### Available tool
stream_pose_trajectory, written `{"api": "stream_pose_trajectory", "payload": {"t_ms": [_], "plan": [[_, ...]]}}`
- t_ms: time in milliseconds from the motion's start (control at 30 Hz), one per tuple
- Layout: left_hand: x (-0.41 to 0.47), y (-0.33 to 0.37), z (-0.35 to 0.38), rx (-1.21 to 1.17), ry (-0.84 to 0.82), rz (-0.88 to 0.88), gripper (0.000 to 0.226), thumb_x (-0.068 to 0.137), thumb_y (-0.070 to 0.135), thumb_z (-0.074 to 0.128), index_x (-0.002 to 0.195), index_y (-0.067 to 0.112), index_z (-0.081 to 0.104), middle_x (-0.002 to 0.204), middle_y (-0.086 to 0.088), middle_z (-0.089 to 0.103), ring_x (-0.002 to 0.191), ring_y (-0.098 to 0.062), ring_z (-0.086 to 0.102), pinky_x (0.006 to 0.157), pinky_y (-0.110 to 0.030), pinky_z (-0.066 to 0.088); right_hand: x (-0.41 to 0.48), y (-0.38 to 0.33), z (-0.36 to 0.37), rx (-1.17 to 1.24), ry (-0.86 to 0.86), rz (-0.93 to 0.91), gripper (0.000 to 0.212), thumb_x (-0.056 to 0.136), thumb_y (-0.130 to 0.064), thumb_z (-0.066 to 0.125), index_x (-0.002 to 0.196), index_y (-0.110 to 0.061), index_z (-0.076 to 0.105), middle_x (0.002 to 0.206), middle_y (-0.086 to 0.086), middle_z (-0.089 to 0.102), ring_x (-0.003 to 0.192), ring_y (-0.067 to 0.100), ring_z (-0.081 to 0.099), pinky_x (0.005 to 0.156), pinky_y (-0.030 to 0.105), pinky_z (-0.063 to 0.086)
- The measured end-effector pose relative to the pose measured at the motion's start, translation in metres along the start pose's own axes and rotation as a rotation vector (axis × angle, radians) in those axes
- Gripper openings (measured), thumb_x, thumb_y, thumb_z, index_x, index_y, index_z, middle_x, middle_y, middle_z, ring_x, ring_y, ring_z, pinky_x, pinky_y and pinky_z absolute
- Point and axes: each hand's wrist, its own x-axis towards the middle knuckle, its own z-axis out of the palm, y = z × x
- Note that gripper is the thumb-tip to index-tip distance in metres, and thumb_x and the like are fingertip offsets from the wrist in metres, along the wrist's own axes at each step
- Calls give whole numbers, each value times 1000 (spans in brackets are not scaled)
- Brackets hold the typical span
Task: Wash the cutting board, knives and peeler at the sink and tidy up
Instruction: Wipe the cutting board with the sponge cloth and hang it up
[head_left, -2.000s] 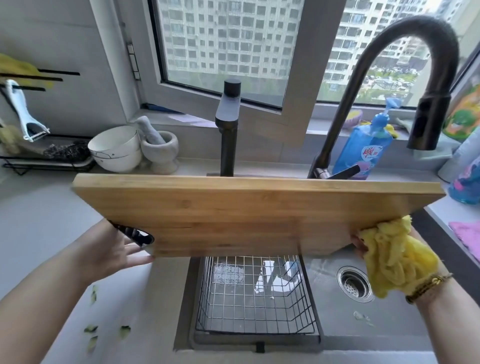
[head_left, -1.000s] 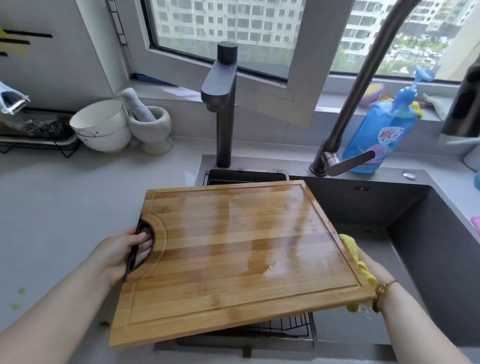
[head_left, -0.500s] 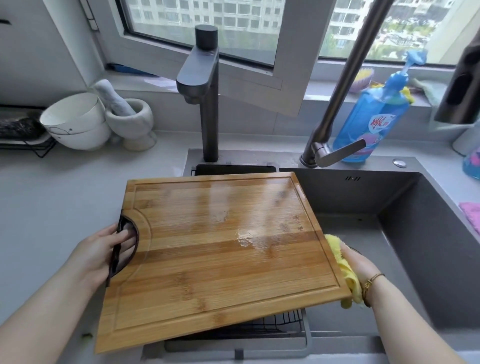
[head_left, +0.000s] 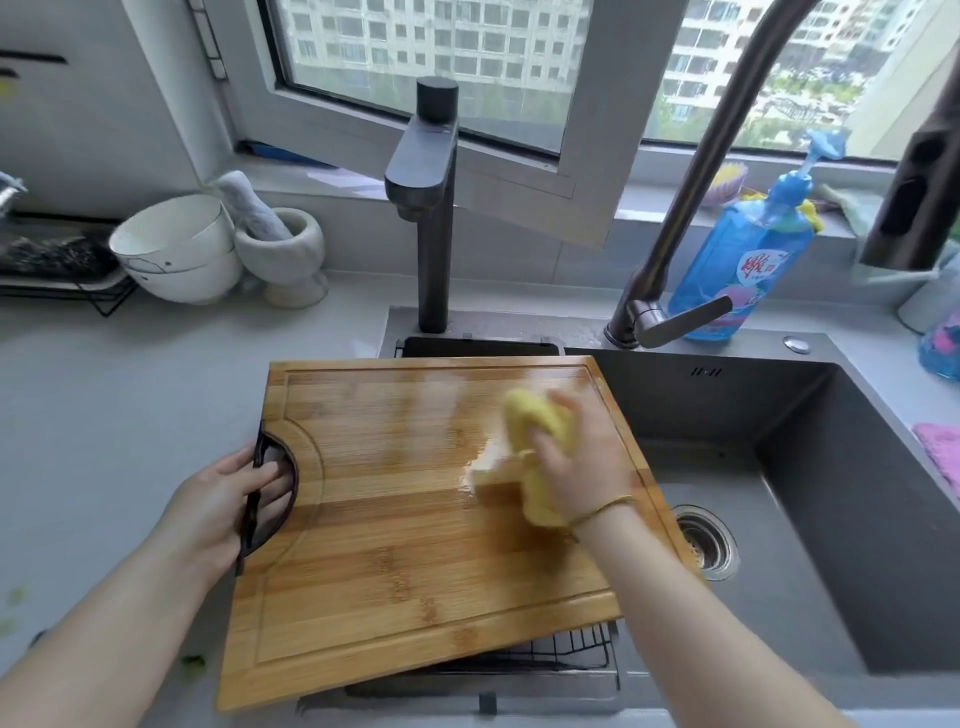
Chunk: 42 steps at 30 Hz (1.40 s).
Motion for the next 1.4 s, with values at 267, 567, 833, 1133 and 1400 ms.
{"api": "stream_pose_trajectory", "payload": {"t_ms": [267, 567, 833, 1133, 1400], "plan": [[-6, -2, 0, -16, 12, 17, 33, 93, -6, 37, 118, 7, 54, 83, -11, 62, 53, -12, 65, 49, -17, 53, -11, -92, 99, -538, -451, -524, 49, 93, -46, 37, 137, -26, 35, 150, 5, 22, 133, 30, 23, 103, 45, 27], [-5, -4, -3, -8, 35, 38, 41, 90, -10, 41, 128, 4, 48, 79, -8, 68, 56, -7, 68, 55, -18, 56, 38, 13, 18, -660, -296, -13, 38, 97, -38, 35, 135, -33, 36, 142, -1, 33, 125, 22, 34, 98, 31, 35], [-1, -7, 11, -3, 53, 29, 45, 90, -9, 42, 134, 2, 43, 90, -9, 64, 60, -11, 68, 56, -16, 55, 73, -32, 31, -291, -79, 144, 44, 91, -32, 49, 128, -9, 40, 135, 11, 33, 121, 27, 39, 97, 32, 32], [2, -9, 10, -30, 90, 14, 47, 90, -11, 43, 136, 0, 40, 86, -10, 62, 51, -5, 66, 52, -16, 55, 70, -74, 101, -639, -368, -416, 39, 95, -32, 38, 134, -28, 40, 144, 4, 30, 124, 28, 33, 95, 36, 34], [7, -7, 10, -31, 97, 0, 48, 90, -10, 42, 137, 2, 39, 92, -11, 63, 60, -10, 69, 54, -16, 55, 106, 60, -17, -620, -94, 386, 39, 94, -42, 39, 128, -26, 49, 129, 11, 46, 116, 33, 45, 91, 48, 45]]}}
